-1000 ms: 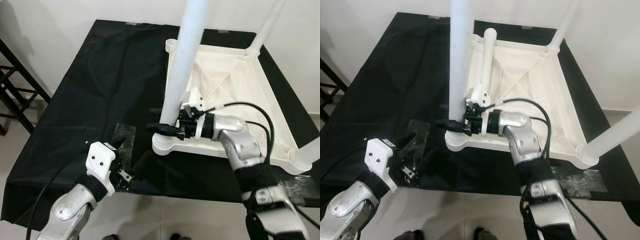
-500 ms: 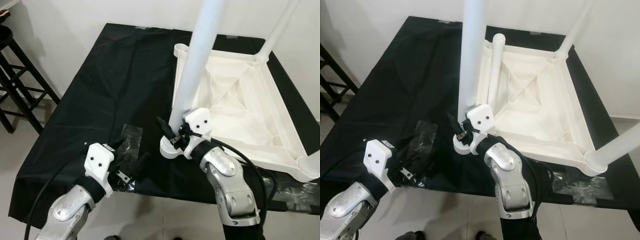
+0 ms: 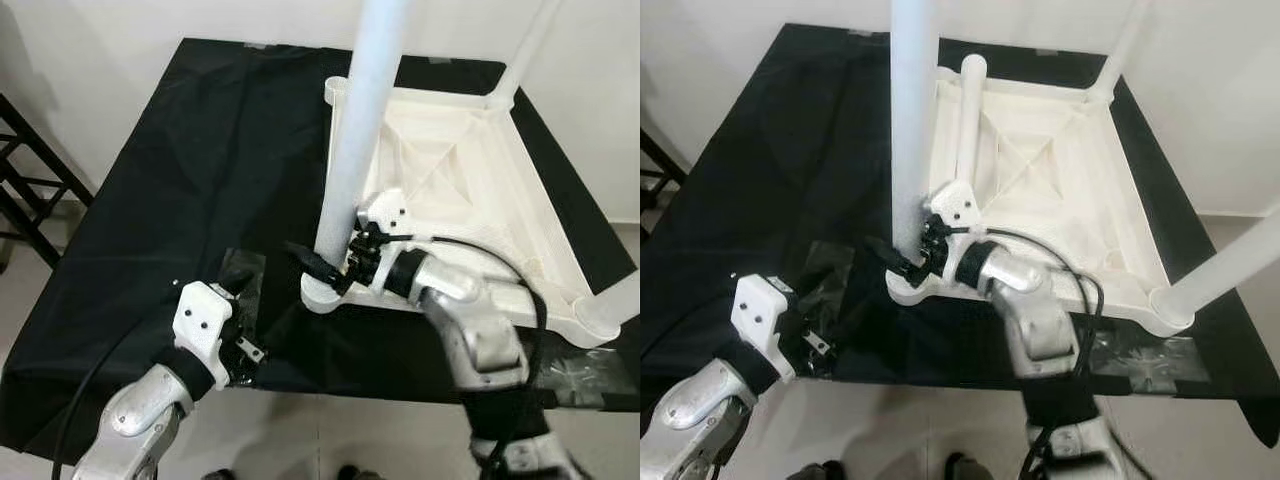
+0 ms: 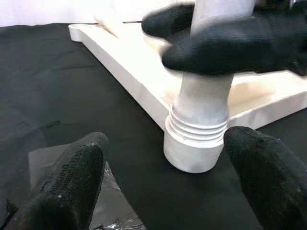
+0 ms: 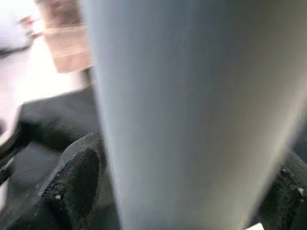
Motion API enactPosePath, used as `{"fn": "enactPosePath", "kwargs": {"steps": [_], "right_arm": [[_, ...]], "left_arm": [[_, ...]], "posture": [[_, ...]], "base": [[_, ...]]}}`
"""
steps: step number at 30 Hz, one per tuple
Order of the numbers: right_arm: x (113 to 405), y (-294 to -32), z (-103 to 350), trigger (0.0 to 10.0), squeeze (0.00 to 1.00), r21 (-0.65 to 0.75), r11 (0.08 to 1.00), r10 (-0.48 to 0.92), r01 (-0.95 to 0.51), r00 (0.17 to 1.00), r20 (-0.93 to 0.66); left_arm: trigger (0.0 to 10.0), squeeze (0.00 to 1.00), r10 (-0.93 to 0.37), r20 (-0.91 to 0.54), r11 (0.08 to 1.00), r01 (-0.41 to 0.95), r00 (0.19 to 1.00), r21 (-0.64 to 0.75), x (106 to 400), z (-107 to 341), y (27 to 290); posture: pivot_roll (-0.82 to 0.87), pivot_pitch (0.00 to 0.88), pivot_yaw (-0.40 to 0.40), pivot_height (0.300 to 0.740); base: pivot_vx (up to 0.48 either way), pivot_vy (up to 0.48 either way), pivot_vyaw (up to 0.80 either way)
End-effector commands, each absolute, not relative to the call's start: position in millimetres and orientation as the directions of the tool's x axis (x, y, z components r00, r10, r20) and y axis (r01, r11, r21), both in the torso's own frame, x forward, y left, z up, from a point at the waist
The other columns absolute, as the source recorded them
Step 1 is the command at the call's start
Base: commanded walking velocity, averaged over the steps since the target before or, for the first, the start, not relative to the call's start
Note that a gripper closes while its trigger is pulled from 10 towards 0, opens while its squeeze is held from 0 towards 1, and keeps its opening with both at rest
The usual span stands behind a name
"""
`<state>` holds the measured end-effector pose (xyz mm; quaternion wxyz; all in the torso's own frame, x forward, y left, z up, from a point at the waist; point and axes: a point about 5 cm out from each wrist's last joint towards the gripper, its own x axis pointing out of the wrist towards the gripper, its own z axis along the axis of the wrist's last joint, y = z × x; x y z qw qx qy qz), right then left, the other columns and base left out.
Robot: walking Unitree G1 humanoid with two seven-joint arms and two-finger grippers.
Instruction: Building children table
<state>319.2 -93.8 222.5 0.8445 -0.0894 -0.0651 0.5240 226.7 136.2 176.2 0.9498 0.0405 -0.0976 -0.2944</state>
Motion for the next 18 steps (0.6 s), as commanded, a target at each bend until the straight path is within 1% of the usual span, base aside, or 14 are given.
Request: {"fn": "enactPosePath", "kwargs": {"steps": [1,2,4,5,7,8,11,12,13,14,15,18], "right_arm": [[319,-92,217,10.0,0.00,-0.208,0.341,0.936,-0.917,0.351,-0.013],[322,-92,219,10.0,0.00,-0.224,0.292,0.952,-0.930,0.306,-0.029],[328,-90,225,10.0,0.00,-0.196,0.220,0.973,-0.956,0.229,-0.024],[333,-89,228,10.0,0.00,-0.185,0.200,0.978,-0.962,0.206,-0.016],[336,-88,229,10.0,0.00,-0.174,0.191,0.981,-0.966,0.196,-0.011],[339,-86,229,8.3,0.00,-0.168,0.171,0.984,-0.971,0.176,-0.014],[342,-85,229,8.3,0.00,-0.163,0.142,0.989,-0.976,0.146,-0.017],[343,-84,229,0.0,0.00,-0.157,0.111,0.993,-0.981,0.117,-0.030],[343,-84,229,0.0,0.00,-0.157,0.111,0.993,-0.981,0.117,-0.030],[344,-83,230,0.0,0.00,-0.151,0.082,0.995,-0.985,0.089,-0.037],[344,-83,230,0.0,0.00,-0.151,0.082,0.995,-0.985,0.089,-0.037],[347,-85,230,0.0,0.00,-0.145,0.035,0.998,-0.989,0.042,-0.047]], "left_arm": [[10.0,0.00,-0.567,0.143,0.823,0.554,0.811,0.125,227,171,136],[10.0,0.00,-0.566,0.144,0.824,0.552,0.812,0.127,227,171,136],[10.0,0.00,-0.565,0.144,0.825,0.551,0.812,0.128,227,171,136],[10.0,0.00,-0.565,0.144,0.824,0.551,0.812,0.129,227,171,136],[10.0,0.00,-0.566,0.144,0.824,0.551,0.812,0.129,227,171,136],[10.0,0.00,-0.566,0.144,0.824,0.552,0.811,0.130,227,172,135],[10.0,0.00,-0.568,0.144,0.823,0.553,0.811,0.131,227,172,135],[10.0,0.00,-0.568,0.144,0.823,0.553,0.811,0.132,228,172,135],[10.0,0.00,-0.568,0.144,0.823,0.553,0.811,0.132,228,172,135],[10.0,0.00,-0.567,0.144,0.823,0.552,0.811,0.133,228,172,136],[10.0,0.00,-0.567,0.144,0.823,0.552,0.811,0.133,228,172,136],[10.0,0.00,-0.564,0.142,0.825,0.549,0.813,0.135,228,172,137]], "posture": [[0.09,0.224,-0.093,0.740],[0.09,0.221,-0.095,0.740],[0.09,0.218,-0.097,0.740],[0.10,0.218,-0.097,0.740],[0.10,0.218,-0.097,0.740],[0.10,0.217,-0.097,0.740],[0.10,0.217,-0.097,0.740],[0.11,0.218,-0.098,0.740],[0.11,0.218,-0.098,0.740],[0.11,0.218,-0.100,0.740],[0.11,0.218,-0.100,0.740],[0.11,0.214,-0.099,0.740]], "base": [[0.000,0.000,0.00],[0.000,0.000,0.00],[0.000,0.000,0.00],[0.000,0.000,0.00],[0.000,0.000,0.00],[0.000,0.000,0.00],[0.000,0.000,0.00],[0.000,0.000,0.00],[0.000,0.000,0.00],[0.000,0.000,0.00],[0.000,0.000,0.00],[0.000,0.000,0.00]]}}
